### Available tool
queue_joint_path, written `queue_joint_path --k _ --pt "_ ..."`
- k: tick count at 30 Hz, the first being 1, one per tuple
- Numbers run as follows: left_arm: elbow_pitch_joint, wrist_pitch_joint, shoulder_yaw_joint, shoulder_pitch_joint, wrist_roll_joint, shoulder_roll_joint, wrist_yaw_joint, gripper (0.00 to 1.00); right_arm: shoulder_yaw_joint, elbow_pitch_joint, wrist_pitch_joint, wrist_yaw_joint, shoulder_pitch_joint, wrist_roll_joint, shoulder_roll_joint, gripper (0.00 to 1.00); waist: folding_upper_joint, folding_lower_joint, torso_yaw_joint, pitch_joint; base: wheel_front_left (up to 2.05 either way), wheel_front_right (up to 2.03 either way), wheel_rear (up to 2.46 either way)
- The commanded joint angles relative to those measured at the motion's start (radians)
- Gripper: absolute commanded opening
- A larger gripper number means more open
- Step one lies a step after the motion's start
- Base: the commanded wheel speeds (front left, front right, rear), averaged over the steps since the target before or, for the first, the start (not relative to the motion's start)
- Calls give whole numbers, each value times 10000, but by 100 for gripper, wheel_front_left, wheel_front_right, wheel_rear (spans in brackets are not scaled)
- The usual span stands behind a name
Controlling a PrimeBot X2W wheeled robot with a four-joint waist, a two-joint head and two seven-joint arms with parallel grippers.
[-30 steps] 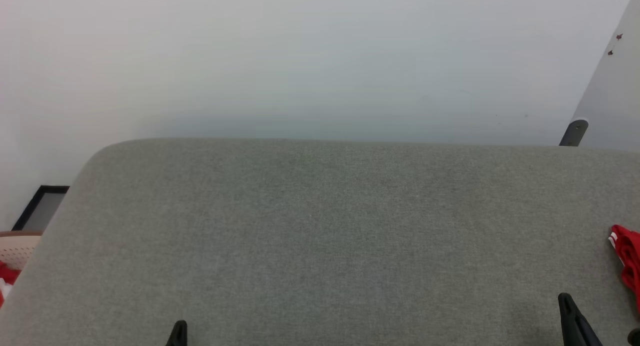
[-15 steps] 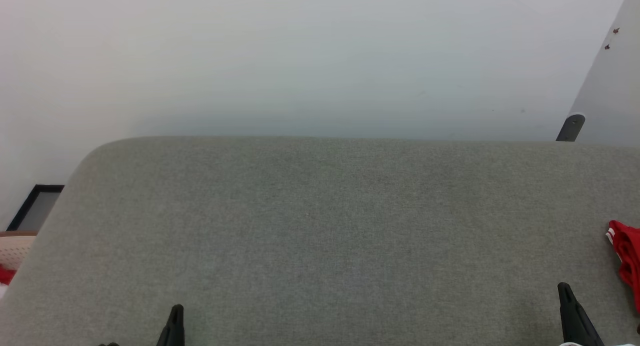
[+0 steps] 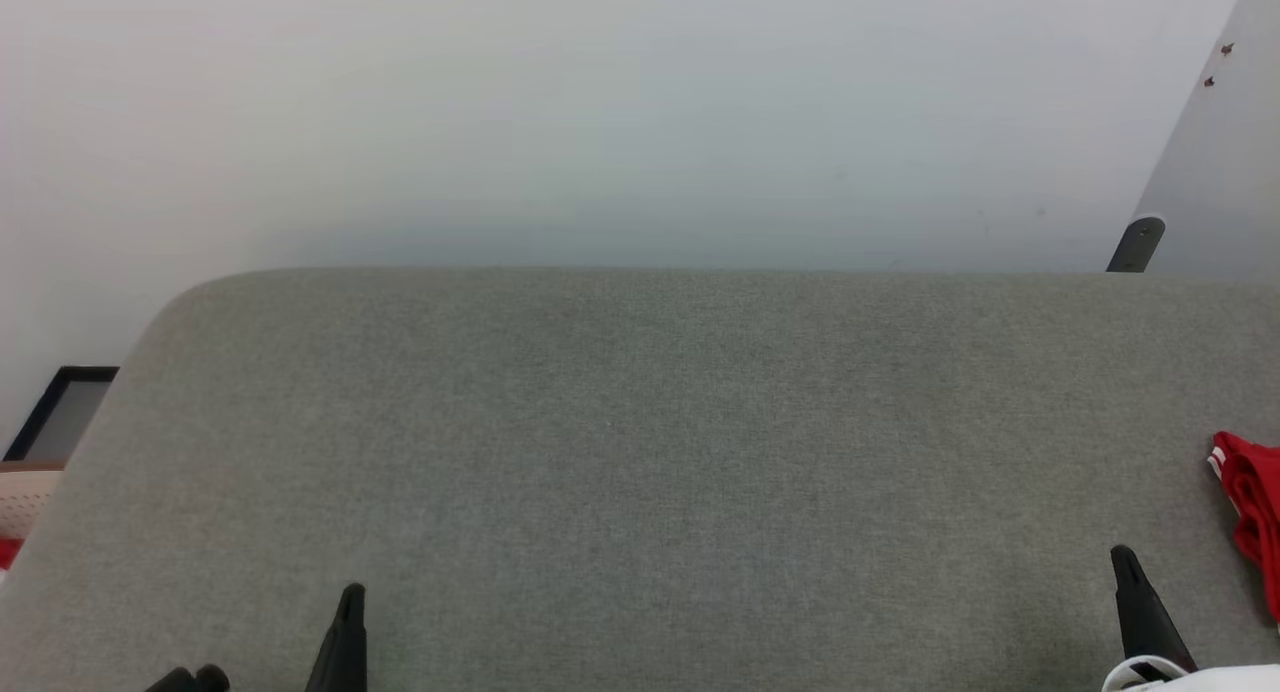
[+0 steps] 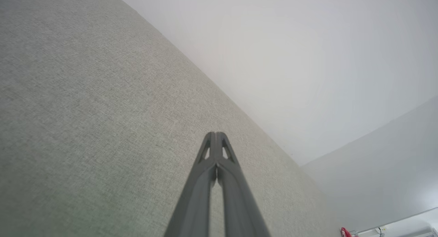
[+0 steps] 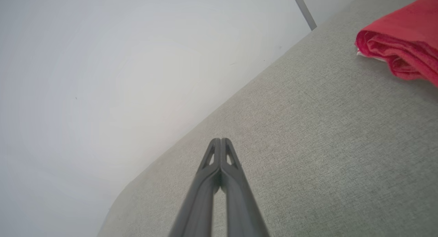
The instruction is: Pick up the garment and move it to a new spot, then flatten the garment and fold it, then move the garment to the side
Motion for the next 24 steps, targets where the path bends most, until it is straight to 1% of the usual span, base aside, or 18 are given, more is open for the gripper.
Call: queue_joint_path --k 1,24 --pt "-98 70 63 -283 -290 9 -9 0 -53 -84 67 -3 -313 290 2 0 0 0 -10 11 0 0 0" --pt "89 796 253 -914 -2803 -119 -15 0 -161 182 674 -4 -845 2762 205 0 0 0 -171 181 0 0 0"
